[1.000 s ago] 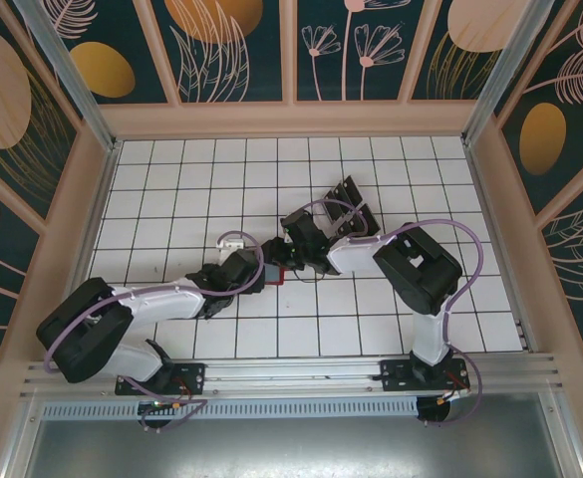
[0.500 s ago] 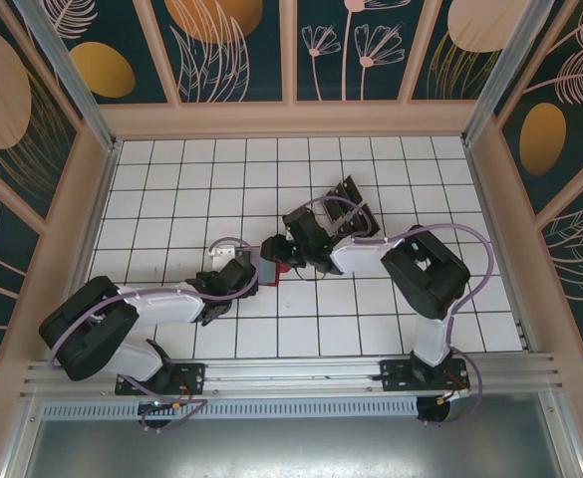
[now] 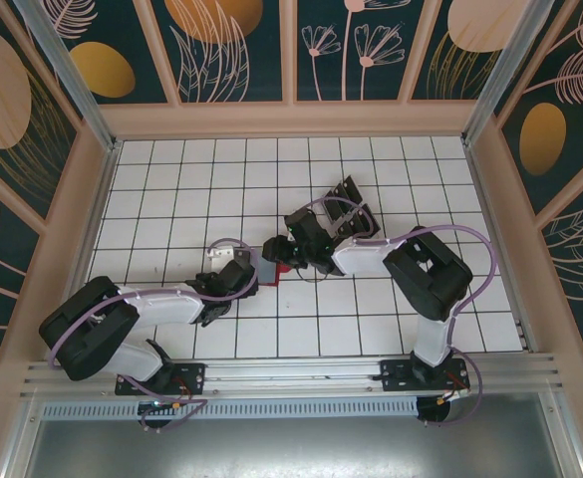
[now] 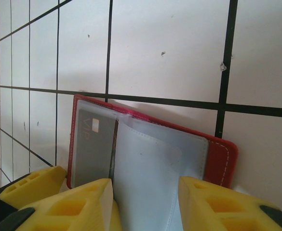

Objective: Put the credit cards into the card holder
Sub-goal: Flip over the card slot in the card holder.

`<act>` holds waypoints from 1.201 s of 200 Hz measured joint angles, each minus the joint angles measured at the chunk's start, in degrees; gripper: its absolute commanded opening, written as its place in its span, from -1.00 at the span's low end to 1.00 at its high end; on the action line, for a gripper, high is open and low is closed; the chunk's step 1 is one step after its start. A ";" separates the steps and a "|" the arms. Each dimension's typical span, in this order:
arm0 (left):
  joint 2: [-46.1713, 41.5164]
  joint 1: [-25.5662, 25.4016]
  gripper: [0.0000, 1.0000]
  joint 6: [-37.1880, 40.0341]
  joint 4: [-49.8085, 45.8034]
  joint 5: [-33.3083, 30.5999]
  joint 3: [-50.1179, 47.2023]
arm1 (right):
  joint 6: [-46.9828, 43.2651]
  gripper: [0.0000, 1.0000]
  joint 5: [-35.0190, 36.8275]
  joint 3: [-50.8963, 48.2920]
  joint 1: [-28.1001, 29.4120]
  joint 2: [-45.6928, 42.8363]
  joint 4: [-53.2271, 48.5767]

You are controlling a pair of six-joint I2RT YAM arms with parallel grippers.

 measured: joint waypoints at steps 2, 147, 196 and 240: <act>0.00 0.00 0.97 0.00 0.02 0.00 0.00 | 0.00 -0.19 0.00 0.00 0.00 0.04 0.00; 0.00 0.00 0.97 0.02 0.42 -0.02 -0.22 | -0.04 -0.19 -0.37 1.55 0.07 2.99 0.42; -0.46 0.00 0.97 0.02 0.39 0.00 -0.44 | -0.24 -0.20 -1.68 3.30 0.98 3.82 0.46; -1.07 0.02 0.97 0.02 0.35 0.02 -0.85 | -0.26 -0.20 -2.56 3.30 1.09 3.87 0.52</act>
